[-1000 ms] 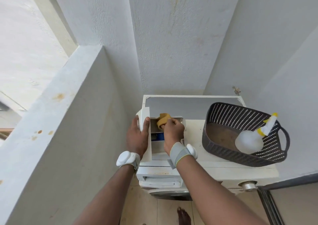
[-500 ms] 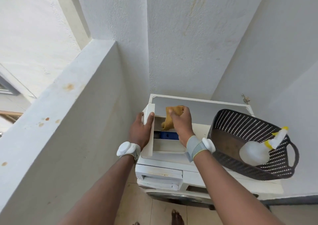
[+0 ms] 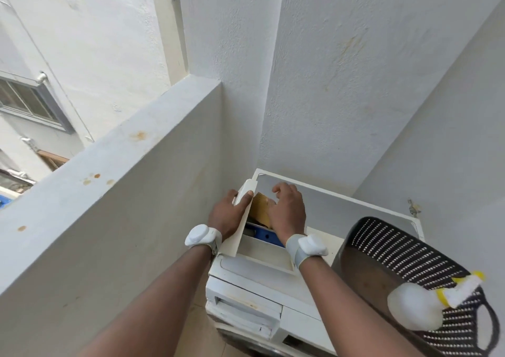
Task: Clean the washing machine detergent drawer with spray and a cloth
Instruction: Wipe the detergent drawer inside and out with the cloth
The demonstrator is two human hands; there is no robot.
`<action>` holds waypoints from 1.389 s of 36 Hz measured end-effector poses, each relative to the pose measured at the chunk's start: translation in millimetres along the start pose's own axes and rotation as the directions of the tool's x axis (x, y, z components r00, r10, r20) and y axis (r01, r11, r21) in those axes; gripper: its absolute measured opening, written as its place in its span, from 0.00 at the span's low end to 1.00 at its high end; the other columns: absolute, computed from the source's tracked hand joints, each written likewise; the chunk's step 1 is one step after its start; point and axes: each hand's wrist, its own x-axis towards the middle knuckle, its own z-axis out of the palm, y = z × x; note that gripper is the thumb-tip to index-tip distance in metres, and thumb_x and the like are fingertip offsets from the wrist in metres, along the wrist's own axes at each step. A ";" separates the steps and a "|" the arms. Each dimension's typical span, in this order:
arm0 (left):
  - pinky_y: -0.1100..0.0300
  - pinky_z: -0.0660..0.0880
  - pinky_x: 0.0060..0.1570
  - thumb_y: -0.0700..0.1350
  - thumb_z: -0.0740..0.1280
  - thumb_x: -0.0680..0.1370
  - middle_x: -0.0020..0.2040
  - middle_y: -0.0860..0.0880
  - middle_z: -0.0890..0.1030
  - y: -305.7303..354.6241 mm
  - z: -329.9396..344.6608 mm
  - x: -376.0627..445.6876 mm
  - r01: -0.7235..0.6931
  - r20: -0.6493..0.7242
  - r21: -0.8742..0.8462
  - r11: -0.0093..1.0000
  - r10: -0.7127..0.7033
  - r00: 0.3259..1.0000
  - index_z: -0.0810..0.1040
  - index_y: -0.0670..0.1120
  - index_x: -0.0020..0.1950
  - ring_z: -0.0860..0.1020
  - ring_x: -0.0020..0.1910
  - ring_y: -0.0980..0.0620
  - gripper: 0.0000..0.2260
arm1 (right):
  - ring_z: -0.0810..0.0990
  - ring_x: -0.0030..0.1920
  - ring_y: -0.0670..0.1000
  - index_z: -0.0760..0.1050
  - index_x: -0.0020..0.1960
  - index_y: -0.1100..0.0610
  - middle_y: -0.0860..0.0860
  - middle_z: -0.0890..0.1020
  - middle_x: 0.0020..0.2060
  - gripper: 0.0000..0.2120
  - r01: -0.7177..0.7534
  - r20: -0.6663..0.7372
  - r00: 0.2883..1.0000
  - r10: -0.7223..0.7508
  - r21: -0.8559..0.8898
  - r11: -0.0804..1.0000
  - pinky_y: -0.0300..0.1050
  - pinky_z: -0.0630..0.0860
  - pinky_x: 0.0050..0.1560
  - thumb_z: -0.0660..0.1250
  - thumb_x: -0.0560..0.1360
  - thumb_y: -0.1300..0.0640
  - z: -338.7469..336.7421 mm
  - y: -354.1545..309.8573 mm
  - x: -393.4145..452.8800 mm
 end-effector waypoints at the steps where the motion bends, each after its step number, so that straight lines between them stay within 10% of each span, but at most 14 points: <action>1: 0.49 0.76 0.60 0.73 0.57 0.80 0.61 0.44 0.83 -1.9 -3.6 1.9 0.015 0.003 -0.005 1.000 -0.015 1.000 0.75 0.53 0.68 0.80 0.58 0.39 0.29 | 0.77 0.52 0.54 0.77 0.56 0.53 0.51 0.79 0.52 0.07 -0.024 0.001 1.000 0.024 0.020 1.000 0.45 0.74 0.47 0.69 0.78 0.59 -0.8 0.3 -5.0; 9: 0.46 0.76 0.64 0.78 0.56 0.73 0.60 0.46 0.84 -13.6 -10.9 -4.7 0.064 -0.014 -0.072 0.995 -0.065 0.998 0.79 0.54 0.65 0.81 0.58 0.41 0.35 | 0.81 0.49 0.57 0.78 0.49 0.55 0.54 0.83 0.48 0.09 0.056 0.231 0.972 -0.043 -0.051 0.997 0.44 0.70 0.44 0.60 0.83 0.57 21.0 8.0 -43.4; 16: 0.45 0.78 0.64 0.79 0.58 0.73 0.59 0.47 0.85 -7.4 -8.0 -1.7 0.066 0.003 -0.069 0.995 -0.066 0.998 0.79 0.57 0.64 0.83 0.55 0.43 0.33 | 0.76 0.45 0.54 0.76 0.47 0.54 0.52 0.79 0.45 0.06 0.129 -0.026 0.991 -0.131 -0.089 0.988 0.50 0.76 0.49 0.62 0.82 0.58 23.0 -7.2 -62.9; 25: 0.51 0.74 0.59 0.71 0.59 0.81 0.60 0.47 0.83 -11.3 -8.3 -3.7 0.022 0.006 -0.037 0.999 -0.022 1.000 0.78 0.55 0.68 0.81 0.57 0.43 0.26 | 0.83 0.49 0.61 0.77 0.54 0.53 0.56 0.86 0.48 0.12 0.187 0.373 0.916 -0.150 -0.066 0.980 0.54 0.73 0.57 0.55 0.83 0.54 46.3 -4.4 -48.2; 29: 0.50 0.75 0.60 0.71 0.58 0.81 0.58 0.47 0.84 -11.9 -6.0 -1.5 0.030 0.015 -0.042 0.999 -0.029 0.999 0.79 0.55 0.65 0.81 0.57 0.43 0.25 | 0.82 0.49 0.57 0.77 0.53 0.49 0.50 0.85 0.47 0.11 0.223 0.310 0.941 -0.139 -0.258 0.940 0.58 0.68 0.64 0.59 0.76 0.55 44.5 -11.1 -51.8; 39: 0.51 0.73 0.58 0.71 0.57 0.82 0.59 0.46 0.83 -11.7 -6.5 0.2 0.006 0.023 -0.004 1.000 -0.006 1.000 0.78 0.54 0.65 0.79 0.59 0.40 0.25 | 0.80 0.52 0.53 0.77 0.52 0.48 0.49 0.85 0.50 0.17 0.277 0.334 0.915 -0.226 -0.114 0.954 0.54 0.70 0.59 0.50 0.82 0.45 45.9 -7.0 -58.9; 50: 0.48 0.76 0.60 0.72 0.58 0.80 0.56 0.48 0.82 -13.0 -10.2 -0.5 0.006 0.026 -0.067 0.998 -0.005 1.000 0.78 0.54 0.64 0.80 0.56 0.41 0.26 | 0.81 0.53 0.61 0.81 0.44 0.56 0.57 0.86 0.49 0.25 0.002 0.348 0.930 0.119 -0.327 0.945 0.50 0.70 0.60 0.50 0.86 0.49 14.1 26.5 -32.3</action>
